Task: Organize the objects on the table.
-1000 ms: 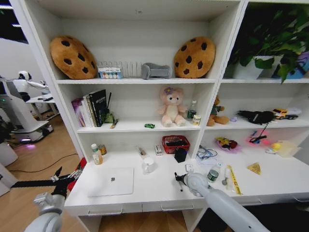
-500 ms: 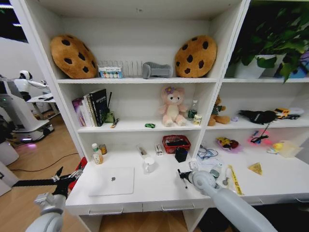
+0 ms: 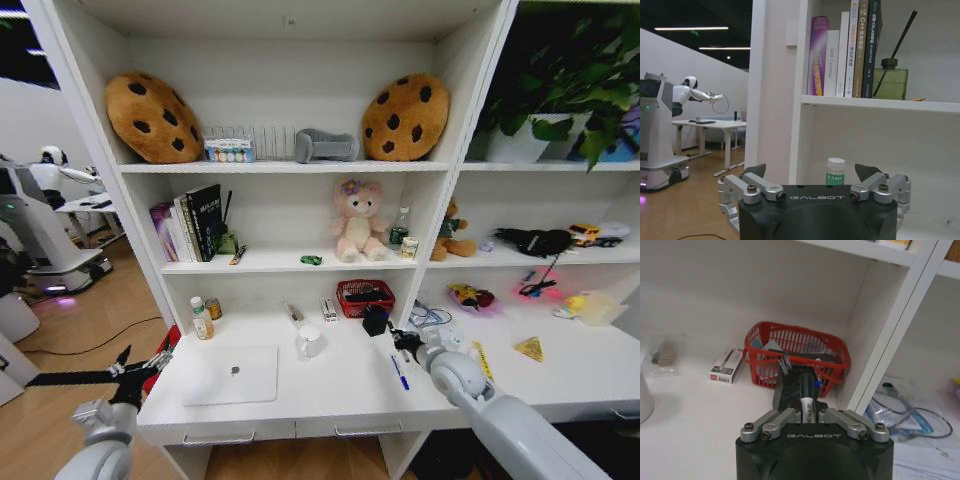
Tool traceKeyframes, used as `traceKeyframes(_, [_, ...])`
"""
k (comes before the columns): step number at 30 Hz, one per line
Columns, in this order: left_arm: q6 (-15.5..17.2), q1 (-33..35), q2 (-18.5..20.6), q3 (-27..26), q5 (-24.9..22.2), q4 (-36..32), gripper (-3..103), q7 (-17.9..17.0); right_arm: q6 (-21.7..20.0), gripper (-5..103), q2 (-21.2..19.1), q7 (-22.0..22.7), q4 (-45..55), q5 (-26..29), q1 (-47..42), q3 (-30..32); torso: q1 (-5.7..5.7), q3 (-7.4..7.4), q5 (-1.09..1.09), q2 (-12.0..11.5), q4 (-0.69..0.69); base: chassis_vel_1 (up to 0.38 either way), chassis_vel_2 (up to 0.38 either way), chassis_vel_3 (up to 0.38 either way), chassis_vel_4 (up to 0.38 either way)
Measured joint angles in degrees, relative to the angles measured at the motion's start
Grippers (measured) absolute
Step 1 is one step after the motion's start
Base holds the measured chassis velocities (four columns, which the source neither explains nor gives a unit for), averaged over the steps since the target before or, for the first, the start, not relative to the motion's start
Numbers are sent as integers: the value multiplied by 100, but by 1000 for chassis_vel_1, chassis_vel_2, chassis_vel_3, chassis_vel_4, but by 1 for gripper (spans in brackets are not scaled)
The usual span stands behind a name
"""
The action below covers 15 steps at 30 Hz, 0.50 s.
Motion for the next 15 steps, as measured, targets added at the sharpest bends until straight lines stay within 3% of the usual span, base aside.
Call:
traceKeyframes(3, [-4,-3,0,1,0,-1,100,1,462,11,89,-184,-183,-518,-22,29,0,0,0,0,1,0,0,0,0])
traceKeyframes(7, [-1,-16,-1,7,3,-10,100,-4,741,11,142,-370,-376,-787,33,1,0,0,0,0,0,0,0,0,0])
traceKeyframes(9, [2,-17,-4,5,15,-9,100,-5,1224,11,224,-514,-719,-1052,166,-85,0,0,0,0,1,0,0,0,0])
traceKeyframes(15, [2,-20,-27,-12,11,59,100,-7,1746,11,379,-543,-1210,-1048,603,-404,0,0,0,0,1,0,0,0,0])
